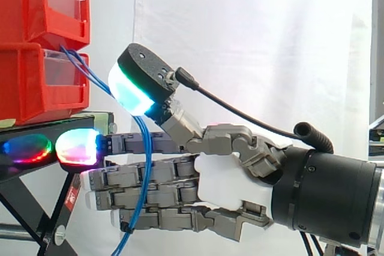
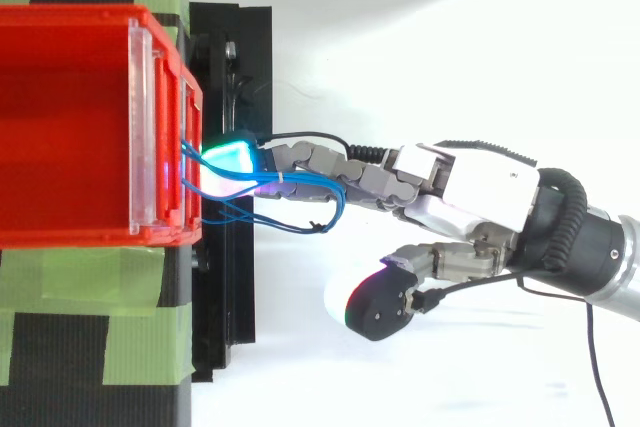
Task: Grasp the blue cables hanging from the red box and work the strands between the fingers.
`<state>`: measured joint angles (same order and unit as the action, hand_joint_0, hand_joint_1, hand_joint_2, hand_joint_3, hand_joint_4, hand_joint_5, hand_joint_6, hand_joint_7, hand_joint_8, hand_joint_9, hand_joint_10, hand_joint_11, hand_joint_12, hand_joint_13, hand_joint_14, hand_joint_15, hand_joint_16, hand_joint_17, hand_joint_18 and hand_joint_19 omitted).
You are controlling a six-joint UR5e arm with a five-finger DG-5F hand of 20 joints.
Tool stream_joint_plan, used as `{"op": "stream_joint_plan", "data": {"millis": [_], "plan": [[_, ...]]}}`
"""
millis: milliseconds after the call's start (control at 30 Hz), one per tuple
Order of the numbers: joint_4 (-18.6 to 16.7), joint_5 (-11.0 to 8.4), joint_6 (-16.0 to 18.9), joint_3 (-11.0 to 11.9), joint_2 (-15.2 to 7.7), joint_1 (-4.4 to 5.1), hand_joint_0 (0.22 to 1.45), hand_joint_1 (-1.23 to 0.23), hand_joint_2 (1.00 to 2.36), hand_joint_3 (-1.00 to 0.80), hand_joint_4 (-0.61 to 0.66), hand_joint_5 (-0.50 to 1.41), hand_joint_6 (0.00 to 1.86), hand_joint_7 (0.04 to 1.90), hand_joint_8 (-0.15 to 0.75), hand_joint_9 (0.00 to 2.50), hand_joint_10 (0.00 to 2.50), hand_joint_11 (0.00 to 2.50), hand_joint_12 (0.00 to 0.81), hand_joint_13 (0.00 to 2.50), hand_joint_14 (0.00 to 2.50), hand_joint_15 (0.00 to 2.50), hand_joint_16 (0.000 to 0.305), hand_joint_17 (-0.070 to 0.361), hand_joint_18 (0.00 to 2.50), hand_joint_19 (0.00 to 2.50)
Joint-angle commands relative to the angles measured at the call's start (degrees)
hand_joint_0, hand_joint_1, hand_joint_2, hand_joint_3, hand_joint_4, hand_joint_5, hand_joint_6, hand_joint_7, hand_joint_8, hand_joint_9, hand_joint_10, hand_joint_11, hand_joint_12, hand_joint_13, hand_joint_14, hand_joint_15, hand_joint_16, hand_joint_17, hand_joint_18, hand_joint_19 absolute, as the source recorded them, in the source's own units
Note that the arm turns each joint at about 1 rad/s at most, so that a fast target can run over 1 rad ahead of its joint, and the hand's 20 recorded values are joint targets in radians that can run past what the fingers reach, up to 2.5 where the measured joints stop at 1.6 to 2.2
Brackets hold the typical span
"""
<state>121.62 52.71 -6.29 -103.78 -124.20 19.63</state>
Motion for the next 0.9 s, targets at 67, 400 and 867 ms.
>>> {"op": "stream_joint_plan", "data": {"millis": [67, 400, 867], "plan": [[-0.1, -0.06, 0.1, 0.0, 0.0, -0.03, 0.67, -0.52, 1.00, -1.00, 0.18, -0.28, 0.00, 0.62, 0.291, 0.28, 0.00, 0.03, 0.395, 0.23, 0.01, 0.20, 0.062, 0.140, 0.02, 0.18], [-0.1, -0.06, 0.0, 0.0, 0.0, -0.12, 0.67, -0.52, 1.00, -1.00, 0.17, -0.28, 0.00, 0.62, 0.290, 0.28, 0.00, 0.03, 0.394, 0.23, 0.01, 0.20, 0.062, 0.139, 0.04, 0.18], [-0.1, 0.03, 0.0, 0.2, 0.0, -0.30, 0.67, -0.53, 1.00, -1.00, 0.19, -0.27, 0.00, 0.62, 0.306, 0.34, 0.00, 0.13, 0.416, 0.37, 0.01, 0.32, 0.062, 0.140, 0.23, 0.28]]}}
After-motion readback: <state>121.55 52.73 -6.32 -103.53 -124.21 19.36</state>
